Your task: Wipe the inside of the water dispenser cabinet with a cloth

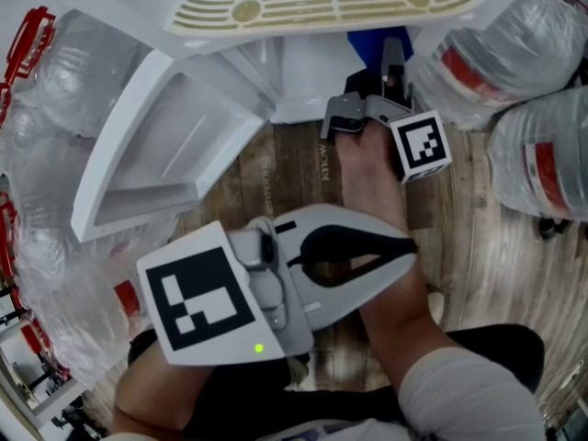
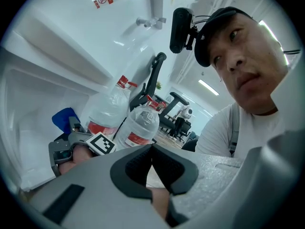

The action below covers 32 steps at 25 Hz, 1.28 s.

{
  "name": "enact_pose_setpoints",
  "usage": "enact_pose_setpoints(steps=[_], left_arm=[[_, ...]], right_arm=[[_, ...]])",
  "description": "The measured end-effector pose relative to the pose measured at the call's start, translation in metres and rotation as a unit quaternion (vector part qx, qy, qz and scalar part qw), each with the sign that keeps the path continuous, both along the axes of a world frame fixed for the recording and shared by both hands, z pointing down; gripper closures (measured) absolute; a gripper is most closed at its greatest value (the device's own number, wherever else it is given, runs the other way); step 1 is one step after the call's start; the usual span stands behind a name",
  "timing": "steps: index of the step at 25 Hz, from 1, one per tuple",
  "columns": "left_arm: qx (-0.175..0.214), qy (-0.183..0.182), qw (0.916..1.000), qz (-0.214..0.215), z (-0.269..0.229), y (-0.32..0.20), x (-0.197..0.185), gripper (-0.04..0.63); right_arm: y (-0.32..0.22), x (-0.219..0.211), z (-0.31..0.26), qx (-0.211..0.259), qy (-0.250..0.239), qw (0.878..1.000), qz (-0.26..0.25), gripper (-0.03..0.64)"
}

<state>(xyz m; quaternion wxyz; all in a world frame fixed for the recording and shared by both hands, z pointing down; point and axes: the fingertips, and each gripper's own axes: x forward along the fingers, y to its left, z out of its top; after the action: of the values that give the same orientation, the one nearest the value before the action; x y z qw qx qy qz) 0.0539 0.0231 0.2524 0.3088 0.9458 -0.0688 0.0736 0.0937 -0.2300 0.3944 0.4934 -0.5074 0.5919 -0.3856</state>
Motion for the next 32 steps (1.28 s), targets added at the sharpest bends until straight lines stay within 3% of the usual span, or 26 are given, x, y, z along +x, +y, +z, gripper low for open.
enact_pose_setpoints(steps=[5, 7, 10, 13, 18, 27, 32], left_arm=[[0.000, -0.002, 1.0000, 0.003, 0.001, 0.000, 0.002, 0.592], [0.001, -0.001, 1.0000, 0.004, 0.002, 0.001, 0.003, 0.592], [0.001, -0.002, 1.0000, 0.003, 0.002, 0.003, 0.002, 0.593], [0.003, -0.004, 1.0000, 0.002, 0.002, 0.004, 0.001, 0.592], [0.000, -0.006, 1.0000, 0.003, 0.003, 0.006, 0.001, 0.592], [-0.005, -0.006, 1.0000, 0.006, 0.007, 0.006, 0.002, 0.592], [-0.008, -0.004, 0.9999, 0.007, 0.007, 0.006, 0.001, 0.592]], right_arm=[[0.004, -0.025, -0.010, 0.043, 0.041, 0.998, -0.035, 0.549], [-0.004, -0.036, -0.001, 0.027, 0.053, 0.997, -0.049, 0.549], [-0.023, -0.036, 0.032, -0.043, 0.021, 0.998, -0.042, 0.549], [-0.056, -0.041, 0.035, -0.016, -0.024, 0.998, -0.058, 0.549], [-0.079, -0.031, 0.051, -0.031, -0.015, 0.998, -0.043, 0.549], [-0.036, -0.010, 0.059, -0.036, -0.057, 0.998, -0.007, 0.549], [-0.009, -0.001, 0.064, -0.057, -0.031, 0.998, 0.000, 0.549]])
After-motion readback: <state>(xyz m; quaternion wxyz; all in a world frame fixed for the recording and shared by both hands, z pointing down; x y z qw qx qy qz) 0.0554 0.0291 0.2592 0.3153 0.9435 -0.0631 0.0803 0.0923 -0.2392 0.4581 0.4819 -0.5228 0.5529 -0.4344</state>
